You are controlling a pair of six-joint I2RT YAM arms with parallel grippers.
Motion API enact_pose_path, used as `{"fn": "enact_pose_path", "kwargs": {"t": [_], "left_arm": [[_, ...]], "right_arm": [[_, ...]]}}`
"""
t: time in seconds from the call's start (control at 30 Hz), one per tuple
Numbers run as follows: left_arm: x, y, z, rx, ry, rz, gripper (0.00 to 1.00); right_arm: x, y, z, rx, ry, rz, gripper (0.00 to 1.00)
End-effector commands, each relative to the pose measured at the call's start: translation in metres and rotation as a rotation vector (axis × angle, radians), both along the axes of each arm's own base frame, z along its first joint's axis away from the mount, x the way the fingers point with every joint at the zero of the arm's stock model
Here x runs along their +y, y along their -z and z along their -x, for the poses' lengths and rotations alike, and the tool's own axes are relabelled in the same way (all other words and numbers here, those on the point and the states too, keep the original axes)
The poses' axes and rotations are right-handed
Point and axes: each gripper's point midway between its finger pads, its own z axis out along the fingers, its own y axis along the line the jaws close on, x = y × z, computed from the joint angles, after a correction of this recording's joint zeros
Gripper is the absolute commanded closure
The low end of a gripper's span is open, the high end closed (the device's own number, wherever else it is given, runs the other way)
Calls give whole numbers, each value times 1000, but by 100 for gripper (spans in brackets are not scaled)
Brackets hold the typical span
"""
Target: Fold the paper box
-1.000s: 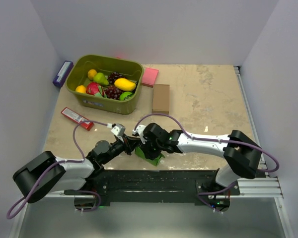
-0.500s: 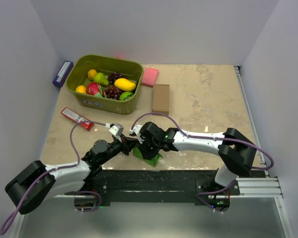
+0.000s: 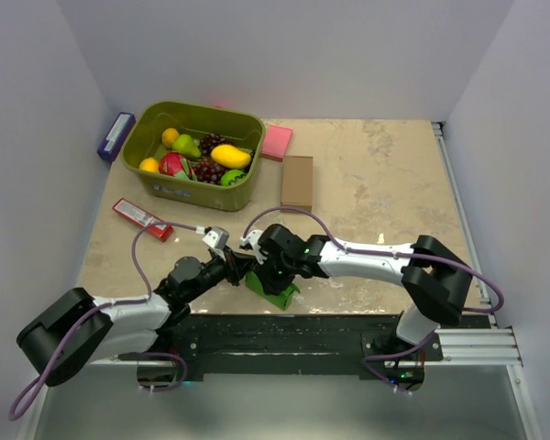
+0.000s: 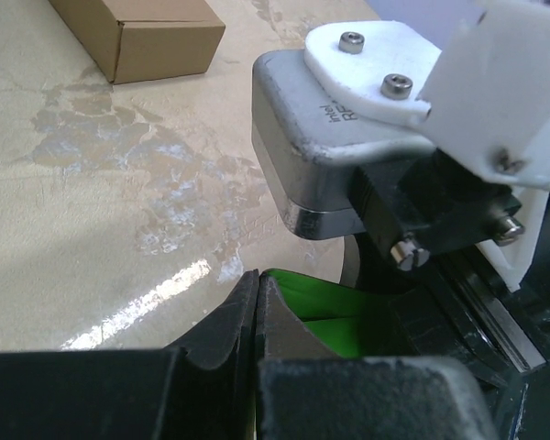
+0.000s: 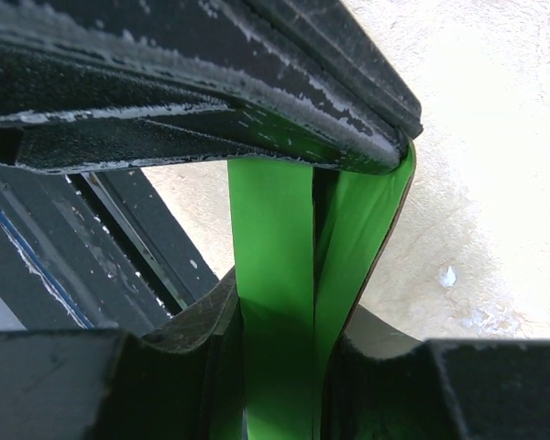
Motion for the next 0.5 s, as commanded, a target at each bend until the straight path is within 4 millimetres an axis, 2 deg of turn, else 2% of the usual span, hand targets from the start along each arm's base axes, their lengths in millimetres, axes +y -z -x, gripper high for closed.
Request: {"fn": "enact_pose_path", "kwargs": {"t": [0.0, 0.13, 0.3, 0.47], "left_arm": [[-30, -40, 29, -37, 217, 87, 100], [-27, -49, 27, -66, 218, 69, 100], [-24, -48, 28, -57, 230, 28, 100], [-23, -61, 26, -80, 225, 23, 100]], "right_arm": [[-41, 57, 3, 46, 63, 209, 100], [-47, 53, -2, 25, 92, 237, 100], [-50, 52, -3, 19, 108, 254, 100], [-52, 54, -2, 25, 114, 259, 100]]}}
